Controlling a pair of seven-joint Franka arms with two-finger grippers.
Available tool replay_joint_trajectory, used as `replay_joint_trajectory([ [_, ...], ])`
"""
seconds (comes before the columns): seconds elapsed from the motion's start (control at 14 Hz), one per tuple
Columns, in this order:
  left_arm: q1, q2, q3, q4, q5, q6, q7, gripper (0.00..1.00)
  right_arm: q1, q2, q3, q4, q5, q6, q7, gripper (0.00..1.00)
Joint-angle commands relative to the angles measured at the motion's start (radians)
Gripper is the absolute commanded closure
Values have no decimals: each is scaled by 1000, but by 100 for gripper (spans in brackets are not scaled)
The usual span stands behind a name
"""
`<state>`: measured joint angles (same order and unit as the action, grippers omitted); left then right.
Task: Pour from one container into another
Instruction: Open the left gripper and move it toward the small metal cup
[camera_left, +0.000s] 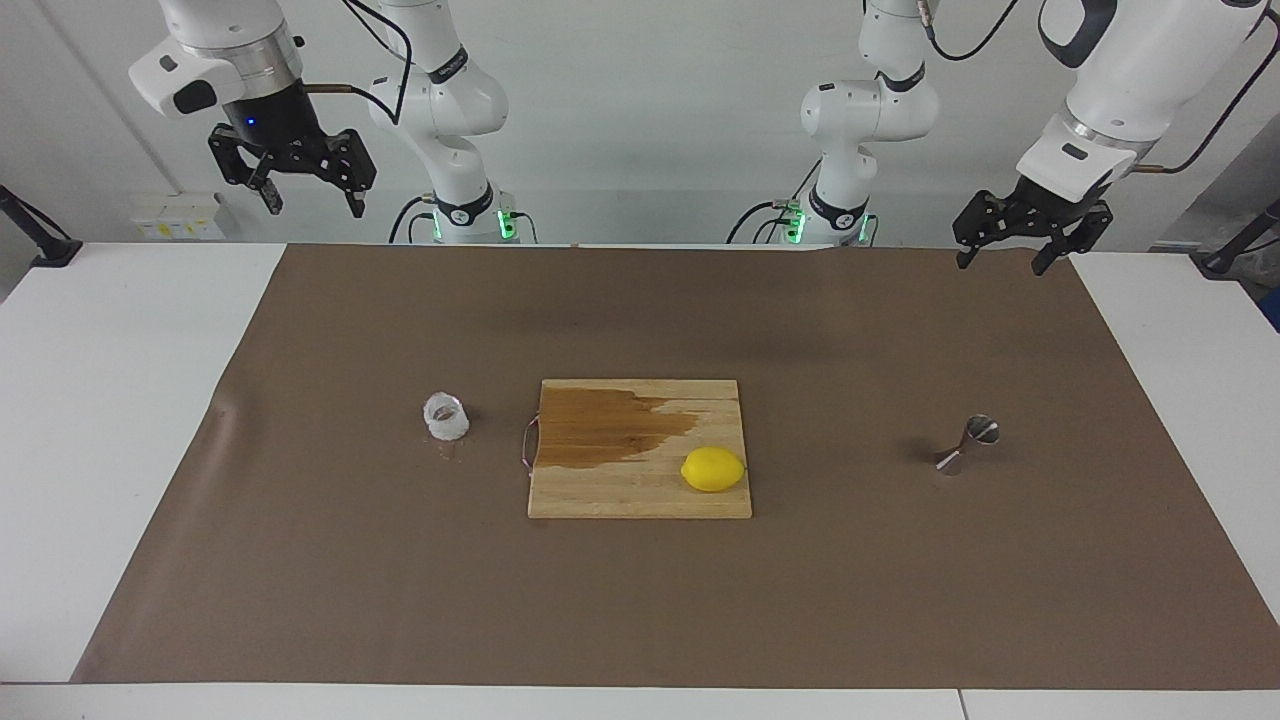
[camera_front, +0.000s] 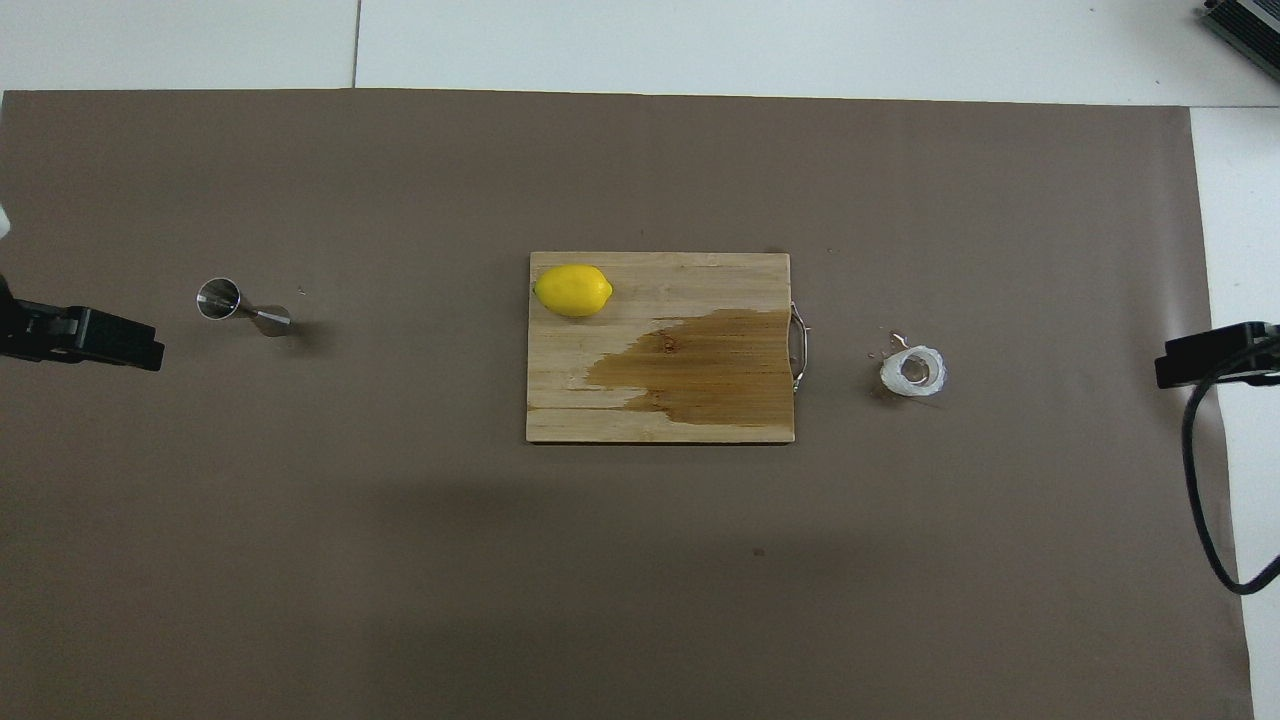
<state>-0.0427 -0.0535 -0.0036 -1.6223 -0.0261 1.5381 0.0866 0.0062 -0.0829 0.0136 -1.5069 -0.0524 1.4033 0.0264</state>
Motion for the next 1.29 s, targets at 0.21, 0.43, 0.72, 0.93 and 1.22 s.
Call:
replay_joint_trajectory([
  [0.21, 87, 185, 5, 174, -26, -4, -112, 0, -8, -3, 0, 4, -9, -18, -28, 0],
  [0.43, 125, 306, 17, 286, -44, -24, -195, 0, -6, -3, 0, 4, -9, -18, -28, 0],
  [0.72, 152, 394, 91, 343, -98, 3, -291, 0, -8, -3, 0, 4, -9, -18, -28, 0],
  [0.93, 187, 460, 112, 363, -149, 34, -379, 0, -6, -3, 0, 4, -9, -18, -28, 0],
  [1.22, 260, 557, 116, 417, -219, 37, -398, 0, -8, -3, 0, 4, -9, -18, -28, 0],
])
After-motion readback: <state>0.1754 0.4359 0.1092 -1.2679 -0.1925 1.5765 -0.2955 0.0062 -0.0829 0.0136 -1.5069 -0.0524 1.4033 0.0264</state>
